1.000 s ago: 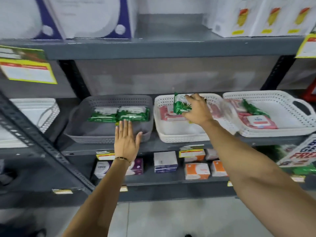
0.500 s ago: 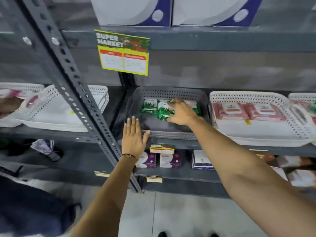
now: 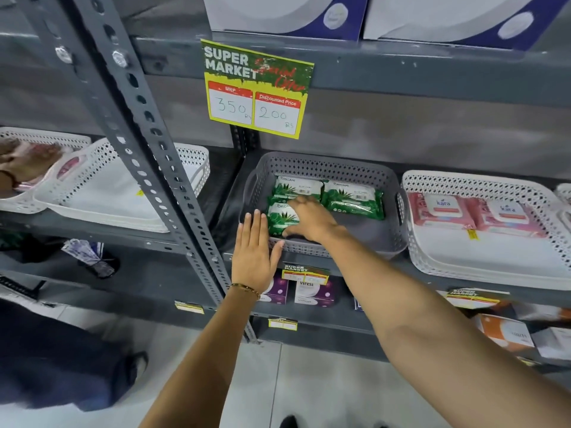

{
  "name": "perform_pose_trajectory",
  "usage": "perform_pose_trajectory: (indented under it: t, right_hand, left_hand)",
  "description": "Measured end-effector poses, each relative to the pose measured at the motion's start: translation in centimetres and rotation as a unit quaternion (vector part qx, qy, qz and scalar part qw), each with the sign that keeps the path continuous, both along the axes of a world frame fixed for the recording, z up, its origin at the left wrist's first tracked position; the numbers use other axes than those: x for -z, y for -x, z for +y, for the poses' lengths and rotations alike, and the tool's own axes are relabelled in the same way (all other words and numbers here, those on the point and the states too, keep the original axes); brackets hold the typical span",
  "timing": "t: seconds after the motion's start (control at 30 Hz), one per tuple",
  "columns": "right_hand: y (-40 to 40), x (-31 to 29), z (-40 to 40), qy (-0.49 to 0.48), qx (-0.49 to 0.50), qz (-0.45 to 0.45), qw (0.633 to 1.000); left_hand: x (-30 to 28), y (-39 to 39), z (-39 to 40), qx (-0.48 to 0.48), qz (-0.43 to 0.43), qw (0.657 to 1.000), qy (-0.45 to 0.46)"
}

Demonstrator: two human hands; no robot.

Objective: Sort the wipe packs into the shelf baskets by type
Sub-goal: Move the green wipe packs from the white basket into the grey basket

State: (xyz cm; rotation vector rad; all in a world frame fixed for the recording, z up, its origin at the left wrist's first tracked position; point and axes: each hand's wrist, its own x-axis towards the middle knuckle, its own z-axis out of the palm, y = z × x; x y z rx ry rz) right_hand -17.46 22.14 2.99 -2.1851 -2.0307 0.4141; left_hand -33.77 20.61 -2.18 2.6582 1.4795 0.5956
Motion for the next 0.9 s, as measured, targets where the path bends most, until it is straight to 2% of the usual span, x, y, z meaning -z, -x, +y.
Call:
perform_pose_trajectory:
  t: [0.1,0.2,0.3,0.4,0.53,0.73,0.9]
  right_hand:
    - [0.0,-0.1,-0.2,0.003,-0.008,0.017,1.000]
    - [-1.1,-0.6,-1.2,-0.025,0.010,0.070,0.997]
    - [-3.7,-1.6,-2.9,-0.116,0.064,0.095,0.987]
    - [-7.6,-2.6,-5.6,-0.210,0.117,0.078,0.968]
    - [-13.7,-3.2,-10.3,-0.288,0.193,0.062,0.936]
    - [-25.6,-2.5,-20.2,-0.279,0.303,0.032,0.911]
    - [-34.5,-2.2,-26.9,-0.245,0.338,0.003,0.909]
  left_hand:
    - [-0.2,-0.1,-0.2,-0.001,0.002,1.000,-0.008]
    - [-0.6,-0.6,-0.7,-0.005,0.003,1.000,-0.007]
    - [-0.8,-2.4,-1.8,0.015,0.006,1.000,-0.004]
    - [-0.8,-6.0,-3.8,0.047,0.006,0.999,0.001]
    - [-1.1,-11.6,-6.9,0.097,0.016,0.995,-0.002]
    - [-1.3,-21.9,-13.3,0.145,0.001,0.989,0.004]
    - [-1.1,-28.4,-17.7,0.130,-0.028,0.991,0.022]
